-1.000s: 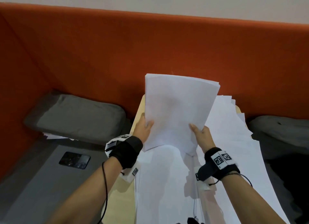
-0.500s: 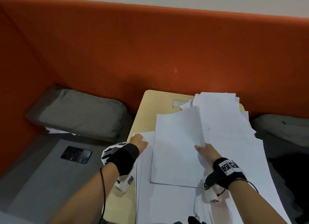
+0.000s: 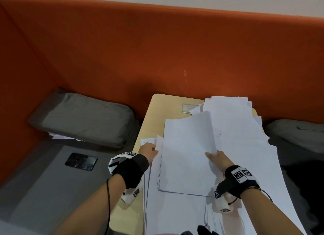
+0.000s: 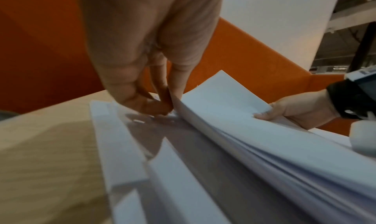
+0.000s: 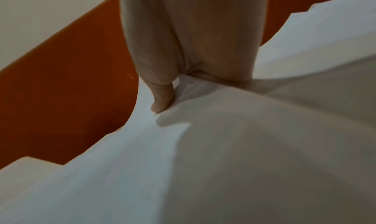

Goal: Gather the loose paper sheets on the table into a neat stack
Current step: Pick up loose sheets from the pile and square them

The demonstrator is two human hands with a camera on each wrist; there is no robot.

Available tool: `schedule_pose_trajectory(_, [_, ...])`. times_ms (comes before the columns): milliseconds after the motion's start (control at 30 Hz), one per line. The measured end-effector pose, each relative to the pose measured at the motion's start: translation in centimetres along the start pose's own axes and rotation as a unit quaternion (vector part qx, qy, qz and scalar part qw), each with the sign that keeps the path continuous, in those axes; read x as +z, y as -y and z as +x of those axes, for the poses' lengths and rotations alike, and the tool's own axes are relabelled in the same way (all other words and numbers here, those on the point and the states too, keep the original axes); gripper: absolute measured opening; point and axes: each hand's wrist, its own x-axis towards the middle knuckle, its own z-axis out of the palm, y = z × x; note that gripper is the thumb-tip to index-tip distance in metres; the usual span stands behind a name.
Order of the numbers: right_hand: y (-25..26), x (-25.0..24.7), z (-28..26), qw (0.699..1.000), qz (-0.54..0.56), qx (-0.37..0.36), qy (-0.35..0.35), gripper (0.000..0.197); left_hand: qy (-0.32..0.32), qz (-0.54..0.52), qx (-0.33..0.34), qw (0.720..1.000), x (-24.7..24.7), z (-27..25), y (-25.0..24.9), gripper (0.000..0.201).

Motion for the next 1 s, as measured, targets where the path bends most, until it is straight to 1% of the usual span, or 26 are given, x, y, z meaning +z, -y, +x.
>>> schedule_pose_trajectory(67, [-0.1, 0.0, 0.1, 1.0, 0.006, -0.001, -0.003, 0.037, 0.017, 0.013, 0.007, 1.0, 0.3, -0.3, -0.4, 0.039])
schedule_pose_trajectory(133, [-0.2, 0.0, 0.1, 1.0, 0.015, 0.001, -0.001, 0.037, 0.026, 0.0, 0.005, 1.0, 0.3, -0.5, -0.5, 0.034])
schedule_pose_trajectory(200, [-0.3, -0.2, 0.1, 0.999, 0.041, 0.002, -0.006, 0.039, 0.017, -0.06, 0.01, 0.998, -0.1, -0.3, -0.4, 0.022])
schedule_pose_trajectory(233, [-0.3, -0.4, 0.0, 0.998, 0.066, 0.004, -0.011, 0.041, -0.003, -0.097, 0.024, 0.995, -0.5, -0.1, -0.3, 0.017])
schedule_pose_trajectory(267, [-0.4, -0.8, 0.0, 0.995, 0.097, 0.006, -0.021, 0.041, -0.033, -0.137, 0.041, 0.989, -1.2, 0.2, -0.3, 0.016])
schedule_pose_trajectory(333, [-0.2, -1.6, -0.2, 0.986, 0.162, -0.006, -0.039, 0.039, -0.089, -0.226, 0.074, 0.967, -3.1, 0.7, -0.5, 0.018])
schedule_pose_trajectory(400, [0.4, -2.3, -0.6, 0.979, 0.198, -0.026, -0.053, 0.039, -0.11, -0.301, 0.098, 0.942, -5.0, 0.8, -1.3, 0.022])
schedule_pose_trajectory(467, [1.1, -2.7, -0.8, 0.973, 0.218, -0.049, -0.059, 0.037, -0.117, -0.339, 0.124, 0.925, -6.4, 0.7, -2.3, 0.024])
schedule_pose_trajectory(567, [2.6, -2.6, -1.2, 0.972, 0.214, -0.081, -0.044, 0.032, -0.111, -0.36, 0.158, 0.913, -6.8, 0.6, -3.7, 0.023])
schedule_pose_trajectory(633, [3.4, -2.0, -1.4, 0.976, 0.192, -0.098, -0.022, 0.036, -0.119, -0.378, 0.159, 0.904, -6.3, 0.8, -4.3, 0.022])
schedule_pose_trajectory(733, [4.7, -0.6, -1.8, 0.977, 0.183, -0.113, -0.001, 0.03, -0.138, -0.402, 0.149, 0.893, -5.1, 1.0, -5.3, 0.024])
schedule_pose_trajectory(767, [5.1, -0.1, -2.0, 0.975, 0.187, -0.116, 0.005, 0.031, -0.14, -0.394, 0.161, 0.894, -4.6, 0.7, -5.7, 0.024])
schedule_pose_trajectory(833, [5.6, 0.6, -2.2, 0.972, 0.204, -0.12, -0.002, 0.031, -0.144, -0.358, 0.181, 0.904, -3.7, -0.1, -6.3, 0.037])
schedule_pose_trajectory(867, [5.6, 0.8, -2.2, 0.969, 0.214, -0.12, -0.006, 0.03, -0.15, -0.347, 0.189, 0.906, -3.6, -0.4, -6.5, 0.038])
schedule_pose_trajectory(900, [5.6, 0.8, -2.3, 0.968, 0.221, -0.121, -0.01, 0.027, -0.157, -0.346, 0.199, 0.904, -3.7, -0.6, -6.7, 0.035])
schedule_pose_trajectory(967, [5.7, 0.1, -2.2, 0.963, 0.232, -0.133, -0.008, 0.017, -0.154, -0.363, 0.241, 0.887, -4.4, -1.2, -7.3, 0.034])
schedule_pose_trajectory(1000, [5.8, -0.4, -2.2, 0.96, 0.242, -0.142, -0.003, 0.022, -0.147, -0.374, 0.262, 0.877, -5.0, -1.6, -7.7, 0.037])
